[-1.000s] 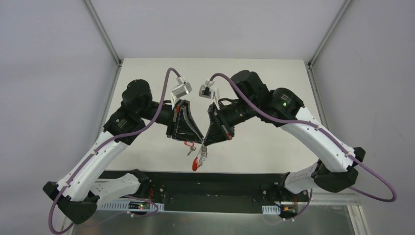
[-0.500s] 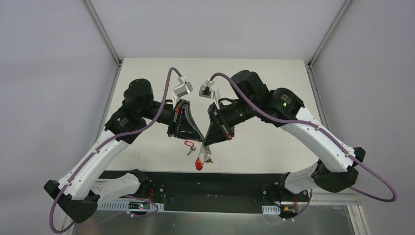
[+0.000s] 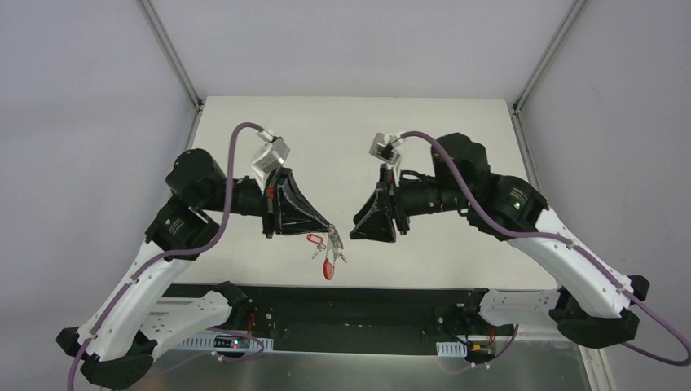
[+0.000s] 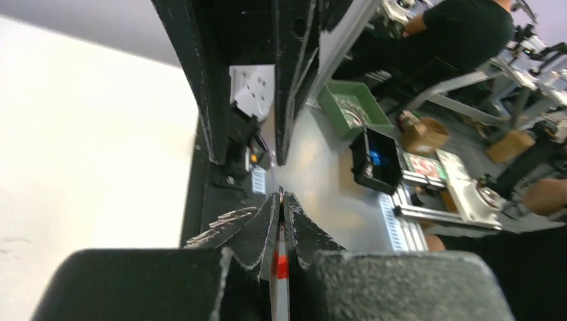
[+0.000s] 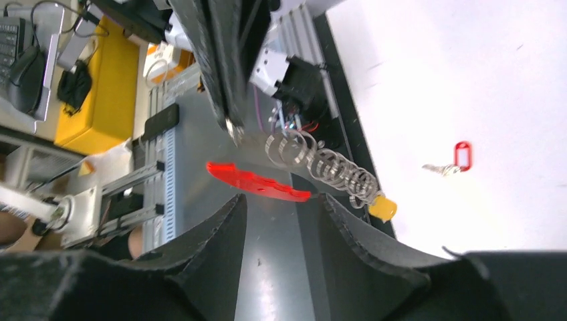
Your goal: Put the keys on the keyring
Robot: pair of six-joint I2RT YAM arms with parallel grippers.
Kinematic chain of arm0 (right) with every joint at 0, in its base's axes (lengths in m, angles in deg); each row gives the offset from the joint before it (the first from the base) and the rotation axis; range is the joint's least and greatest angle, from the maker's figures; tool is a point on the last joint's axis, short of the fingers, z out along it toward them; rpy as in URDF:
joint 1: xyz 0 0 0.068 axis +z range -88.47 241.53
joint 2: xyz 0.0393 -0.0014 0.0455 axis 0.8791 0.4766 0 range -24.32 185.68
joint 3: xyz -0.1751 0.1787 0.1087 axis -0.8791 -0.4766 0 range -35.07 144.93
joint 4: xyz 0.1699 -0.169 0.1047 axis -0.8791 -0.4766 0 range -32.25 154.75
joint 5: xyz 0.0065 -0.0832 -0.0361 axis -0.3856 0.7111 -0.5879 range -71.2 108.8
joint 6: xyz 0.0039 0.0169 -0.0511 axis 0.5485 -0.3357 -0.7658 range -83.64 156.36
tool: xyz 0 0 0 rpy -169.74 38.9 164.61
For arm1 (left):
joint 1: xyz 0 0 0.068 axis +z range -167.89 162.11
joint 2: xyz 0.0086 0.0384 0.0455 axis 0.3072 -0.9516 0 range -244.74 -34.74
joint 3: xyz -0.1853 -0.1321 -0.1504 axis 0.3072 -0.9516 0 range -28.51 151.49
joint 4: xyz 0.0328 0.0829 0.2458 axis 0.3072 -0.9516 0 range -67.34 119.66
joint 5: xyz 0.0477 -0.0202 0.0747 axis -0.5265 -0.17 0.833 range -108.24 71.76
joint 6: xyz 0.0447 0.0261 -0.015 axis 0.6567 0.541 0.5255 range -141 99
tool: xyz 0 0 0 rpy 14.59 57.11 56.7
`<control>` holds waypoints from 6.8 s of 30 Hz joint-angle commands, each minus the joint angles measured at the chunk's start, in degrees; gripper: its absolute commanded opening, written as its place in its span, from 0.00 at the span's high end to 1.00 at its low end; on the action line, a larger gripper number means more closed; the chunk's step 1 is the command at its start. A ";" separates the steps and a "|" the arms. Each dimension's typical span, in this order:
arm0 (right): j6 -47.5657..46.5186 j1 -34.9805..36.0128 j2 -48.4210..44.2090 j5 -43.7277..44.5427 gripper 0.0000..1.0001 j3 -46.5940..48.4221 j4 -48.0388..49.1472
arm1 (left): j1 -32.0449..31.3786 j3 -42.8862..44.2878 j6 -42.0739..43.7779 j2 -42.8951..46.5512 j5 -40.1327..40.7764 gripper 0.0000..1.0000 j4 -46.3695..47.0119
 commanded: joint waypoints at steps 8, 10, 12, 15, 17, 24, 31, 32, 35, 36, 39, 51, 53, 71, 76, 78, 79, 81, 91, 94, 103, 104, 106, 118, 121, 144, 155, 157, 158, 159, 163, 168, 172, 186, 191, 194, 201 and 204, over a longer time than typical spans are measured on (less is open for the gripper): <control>1.83 1.55 -11.09 6.62 0.57 -12.86 27.93 | -0.58 -11.82 -7.09 11.29 17.12 1.00 33.96; 1.18 2.51 -11.53 6.55 0.57 -14.39 30.65 | -0.58 -14.80 -8.06 12.65 19.98 1.00 38.77; 0.85 3.50 -11.49 6.57 0.57 -14.93 32.39 | -0.58 -17.09 -8.34 13.85 22.67 1.00 42.20; 0.17 5.00 -10.57 7.02 0.57 -14.39 33.06 | -0.58 -19.86 -8.31 15.69 26.49 1.00 45.73; -0.57 5.99 -10.19 8.20 0.57 -14.08 33.60 | -0.58 -21.52 -8.63 16.69 28.53 1.00 48.22; -4.49 8.37 -9.21 15.01 0.57 -14.03 36.66 | -0.58 -24.17 -11.38 17.08 31.06 1.00 54.48; -11.87 8.48 -7.18 13.66 0.58 -13.53 39.00 | -0.58 -24.10 -12.72 17.05 31.17 1.00 56.05; -12.97 8.49 -7.31 13.44 0.58 -13.87 39.75 | -0.58 -24.12 -12.82 17.30 31.23 1.00 56.10; -15.63 8.54 -7.65 12.17 0.58 -14.59 41.92 | -0.58 -24.38 -13.24 17.83 31.42 1.00 56.17; -16.26 8.55 -7.73 11.48 0.59 -14.76 42.61 | -0.58 -24.43 -13.31 18.08 31.54 1.00 56.19; -17.31 8.50 -7.58 9.74 0.59 -14.66 44.27 | -0.58 -24.81 -13.41 18.65 31.95 1.00 56.17; -18.87 8.57 -3.00 5.39 0.62 -9.64 46.00 | -0.58 -25.15 -13.76 18.79 31.81 1.00 56.88; -18.65 8.60 -2.12 4.74 0.63 -8.75 45.99 | -0.58 -25.19 -13.74 19.01 31.74 1.00 56.82; -14.38 8.61 1.71 1.97 0.73 -5.18 48.76 | -0.58 -24.62 -12.81 19.54 30.60 1.00 54.93; -13.28 8.62 2.24 1.63 0.79 -4.73 48.79 | -0.58 -24.58 -12.63 19.69 30.67 1.00 54.85; -12.97 8.63 2.43 1.56 0.84 -4.55 48.64 | -0.58 -24.59 -12.55 19.71 30.70 1.00 54.76; -12.82 8.65 2.53 1.56 0.85 -4.51 48.56 | -0.62 -24.55 -12.53 19.82 30.73 1.00 54.76; -12.52 8.66 2.83 1.65 0.86 -4.18 48.25 | -0.57 -24.68 -12.50 19.84 30.82 1.00 54.81; -12.26 8.60 3.56 2.77 1.00 -1.50 44.09 | -0.58 -24.65 -12.23 20.01 30.58 1.00 54.35; -12.52 8.63 3.64 3.58 1.00 0.95 38.20 | -0.58 -23.55 -11.32 20.17 29.39 1.00 49.82; -14.35 8.43 3.49 3.17 1.00 7.60 17.90 | -0.58 -12.74 -2.40 20.93 22.92 0.69 20.90; -14.41 8.41 3.60 2.86 1.00 8.36 15.48 | -0.58 -11.55 -1.81 20.42 21.88 0.67 18.23; -14.51 8.30 3.94 2.19 1.00 10.05 11.86 | -0.58 -9.25 -1.19 19.03 19.83 0.65 13.77; -15.01 8.20 11.57 -3.02 1.00 21.64 -11.29 | -0.58 -6.00 -3.41 12.10 12.37 0.61 8.26; -14.90 8.20 13.80 -3.20 1.00 24.50 -15.35 | -0.58 -5.77 -3.92 11.25 11.67 0.61 8.22; -8.08 5.29 6.71 15.78 1.00 4.17 -14.08 | -0.58 -13.34 4.42 11.13 27.92 0.49 -4.21; -3.70 4.17 -2.46 25.51 1.00 -4.82 -15.62 | -0.58 -25.50 -2.74 3.13 46.31 0.38 -5.91; -3.38 4.12 -3.39 25.76 1.00 -5.33 -15.61 | -0.58 -26.43 -4.20 0.68 48.95 0.40 -5.97; -3.15 4.15 -3.83 25.94 1.00 -5.60 -15.67 | -0.58 -27.03 -5.60 -1.08 50.67 0.41 -5.97; -3.13 4.08 -4.17 26.08 1.00 -5.86 -15.68 | -0.62 -27.49 -7.29 -2.48 51.83 0.42 -5.97; -2.86 4.15 -5.04 27.09 1.00 -6.40 -16.19 | -0.74 -27.78 -11.78 -8.99 53.98 0.44 -6.80; -2.86 3.86 -5.46 28.14 1.00 -7.59 -16.24 | -1.01 -28.25 -15.62 -16.75 55.90 0.50 -8.75; -2.95 3.73 -5.88 26.76 1.00 -8.12 -15.92 | -1.26 -28.35 -16.18 -20.98 56.58 0.52 -8.79; -2.10 3.63 -6.90 26.27 1.00 -9.64 -14.65 | -1.28 -24.39 -14.14 -30.76 57.37 0.58 -9.04; -1.99 3.47 -7.23 26.14 1.00 -10.03 -14.38 | -1.28 -22.60 -13.21 -32.15 57.99 0.58 -9.06; -2.06 3.46 -7.14 25.94 1.00 -10.40 -14.09 | -1.28 -21.25 -12.69 -33.08 57.95 0.59 -9.07; -1.90 3.03 -7.30 25.38 1.00 -11.04 -13.69 | -1.28 -20.03 -11.86 -35.17 57.79 0.65 -9.32; -1.90 2.81 -7.49 24.97 1.00 -11.30 -13.61 | -1.29 -19.96 -11.58 -35.48 57.24 0.65 -9.45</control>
